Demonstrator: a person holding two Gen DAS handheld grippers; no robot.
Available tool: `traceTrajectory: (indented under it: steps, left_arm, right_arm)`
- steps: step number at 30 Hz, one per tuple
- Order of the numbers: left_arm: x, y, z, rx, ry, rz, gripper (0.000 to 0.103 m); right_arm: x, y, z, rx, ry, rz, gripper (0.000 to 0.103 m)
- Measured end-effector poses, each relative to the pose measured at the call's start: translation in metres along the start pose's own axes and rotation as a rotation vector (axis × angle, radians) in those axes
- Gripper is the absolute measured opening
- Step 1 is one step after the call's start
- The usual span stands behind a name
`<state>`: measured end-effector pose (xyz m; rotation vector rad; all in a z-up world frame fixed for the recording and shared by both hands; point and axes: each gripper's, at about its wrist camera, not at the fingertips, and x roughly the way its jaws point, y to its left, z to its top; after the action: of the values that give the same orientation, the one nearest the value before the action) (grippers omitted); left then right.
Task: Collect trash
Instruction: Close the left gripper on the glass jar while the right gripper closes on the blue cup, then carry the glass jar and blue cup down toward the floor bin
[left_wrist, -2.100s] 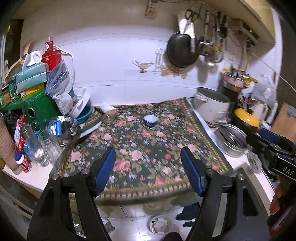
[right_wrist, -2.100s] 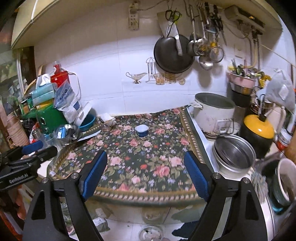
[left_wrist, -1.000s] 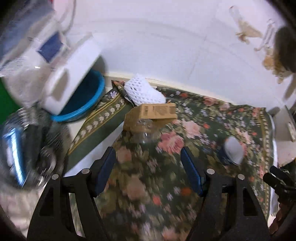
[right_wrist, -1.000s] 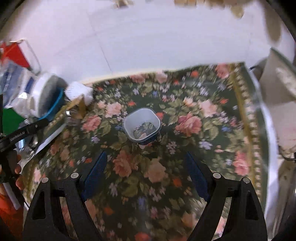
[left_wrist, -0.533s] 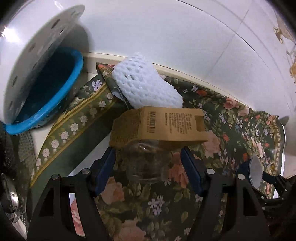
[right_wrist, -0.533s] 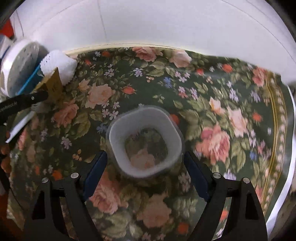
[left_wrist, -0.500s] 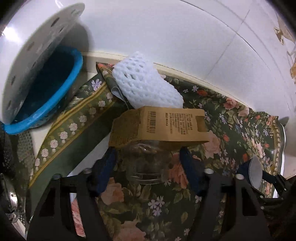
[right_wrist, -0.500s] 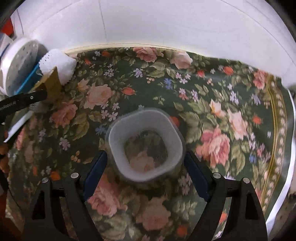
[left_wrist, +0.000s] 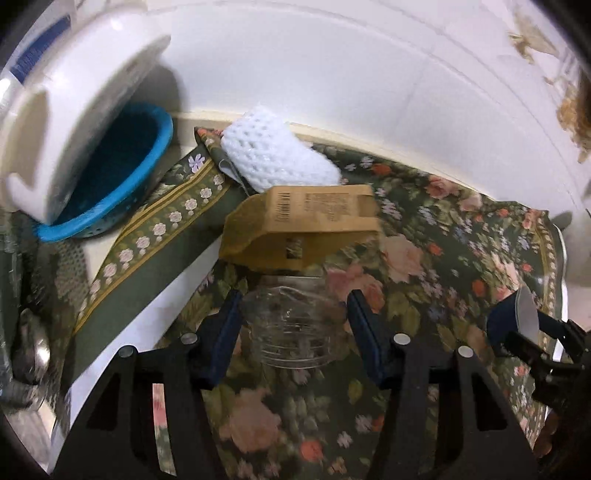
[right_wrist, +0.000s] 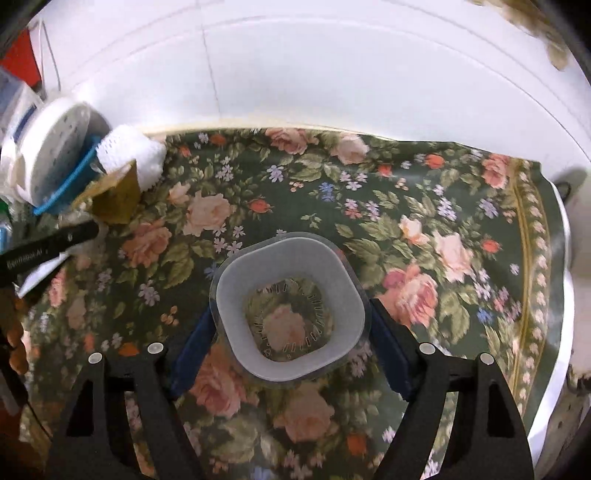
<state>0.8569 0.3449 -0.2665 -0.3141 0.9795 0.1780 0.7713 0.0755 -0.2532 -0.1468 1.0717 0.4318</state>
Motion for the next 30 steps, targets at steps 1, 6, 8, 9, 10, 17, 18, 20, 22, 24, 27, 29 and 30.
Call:
traceTrajectory:
  steps: [1,6,8,9,10,17,18,20,22,24,27,29,30]
  left_arm:
    - [-0.007,-0.003,-0.002,0.005,-0.007,0.002,0.057]
    - [-0.055,-0.039,-0.016,0.043,-0.081,-0.001,0.057]
    - [-0.08,-0.056,-0.024,0.055,-0.123,-0.003,0.057]
    - [-0.09,-0.064,-0.029,0.059,-0.141,-0.006,0.057]
    - [-0.105,-0.075,-0.036,0.062,-0.167,-0.009,0.057]
    - [-0.192,-0.129,-0.088,0.043,-0.295,-0.014,0.057]
    - [-0.204,-0.134,-0.095,0.042,-0.31,-0.015,0.057]
    - [-0.226,-0.144,-0.112,0.038,-0.335,-0.023,0.057]
    - [-0.243,-0.15,-0.125,0.039,-0.35,-0.029,0.057]
    - [-0.262,-0.154,-0.14,0.048,-0.363,-0.033,0.057]
    - [-0.28,-0.154,-0.159,0.064,-0.369,-0.034,0.057]
    - [-0.291,-0.151,-0.174,0.076,-0.37,-0.041,0.057]
    - [-0.295,-0.149,-0.18,0.08,-0.368,-0.047,0.057]
  right_arm:
    - [-0.01,-0.005,-0.002,0.015,-0.011,0.003,0.078]
    - [-0.06,-0.03,-0.014,0.062,-0.089,0.015,0.078]
    - [-0.077,-0.038,-0.02,0.072,-0.118,0.014,0.078]
    - [-0.093,-0.046,-0.025,0.077,-0.14,0.019,0.078]
    - [-0.103,-0.051,-0.031,0.081,-0.159,0.023,0.078]
    - [-0.181,-0.073,-0.069,0.055,-0.264,0.04,0.078]
    - [-0.192,-0.075,-0.074,0.049,-0.278,0.046,0.078]
    - [-0.211,-0.076,-0.085,0.035,-0.303,0.055,0.078]
    - [-0.227,-0.076,-0.095,0.025,-0.325,0.056,0.078]
    - [-0.243,-0.073,-0.106,0.019,-0.349,0.059,0.078]
    - [-0.261,-0.065,-0.125,0.017,-0.37,0.062,0.078]
    - [-0.271,-0.059,-0.137,0.022,-0.38,0.057,0.078]
    - [-0.275,-0.055,-0.145,0.028,-0.381,0.057,0.078]
